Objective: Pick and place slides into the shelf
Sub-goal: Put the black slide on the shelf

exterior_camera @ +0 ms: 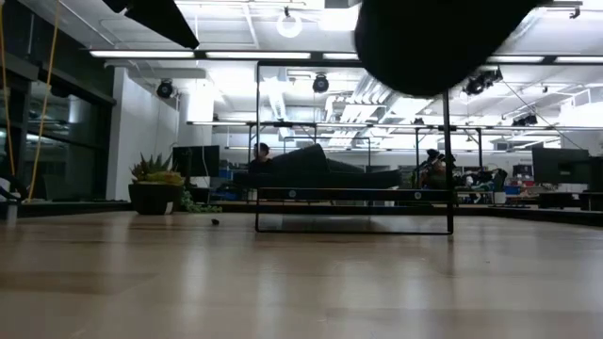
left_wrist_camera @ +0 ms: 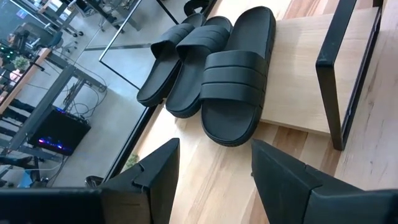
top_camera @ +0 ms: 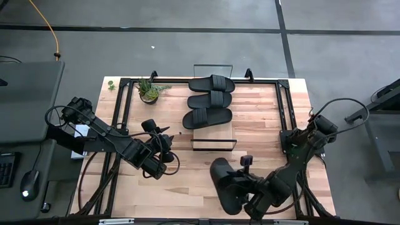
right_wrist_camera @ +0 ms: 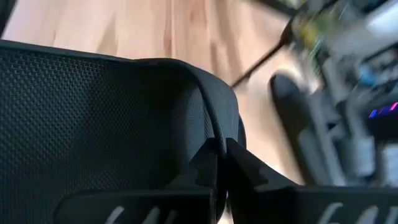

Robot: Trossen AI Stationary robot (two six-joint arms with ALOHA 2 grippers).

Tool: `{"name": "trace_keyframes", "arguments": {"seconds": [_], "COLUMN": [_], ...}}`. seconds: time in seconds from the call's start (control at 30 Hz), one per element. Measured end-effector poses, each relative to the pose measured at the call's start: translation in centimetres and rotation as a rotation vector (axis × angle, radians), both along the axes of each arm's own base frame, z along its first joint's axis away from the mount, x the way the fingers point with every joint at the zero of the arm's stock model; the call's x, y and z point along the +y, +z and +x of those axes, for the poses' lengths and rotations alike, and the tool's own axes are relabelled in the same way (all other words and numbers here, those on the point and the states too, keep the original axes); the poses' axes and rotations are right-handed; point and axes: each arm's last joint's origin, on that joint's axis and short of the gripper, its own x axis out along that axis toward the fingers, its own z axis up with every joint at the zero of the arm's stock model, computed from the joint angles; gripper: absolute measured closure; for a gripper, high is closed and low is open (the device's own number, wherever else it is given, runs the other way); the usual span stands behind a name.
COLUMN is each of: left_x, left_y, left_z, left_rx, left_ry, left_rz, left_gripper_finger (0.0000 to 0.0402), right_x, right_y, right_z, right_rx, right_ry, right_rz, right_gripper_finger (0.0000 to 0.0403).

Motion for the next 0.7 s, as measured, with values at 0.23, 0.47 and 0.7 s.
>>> {"name": "trace_keyframes", "arguments": {"seconds": [0.23, 0.47, 0.7], "left_x": [-0.7, -3.9, -5.8], "left_y": [0.1, 1.0, 2.4], "left_z": [0.2, 0.4, -0.3], "left_rx": [-0.01, -0.067, -0.106], "left_ry": [-0.044, -0.23, -0.352], "left_rz": [0.019, 0.091, 0.108], "left_gripper_finger": [0.0218, 0.0218, 0.0218], "right_x": [-0.1, -0.5, -1.7], "right_y": [2.7, 4.9, 6.3], "right_z": [0.7, 2.6, 5.3], "right_rx": [-0.165, -0.252, -0.309], "right_ry": [0.07, 0.182, 0.343], "right_rz": [-0.098, -0.127, -0.106], "right_gripper_finger": [0.0403, 0.0403, 0.0403]}}
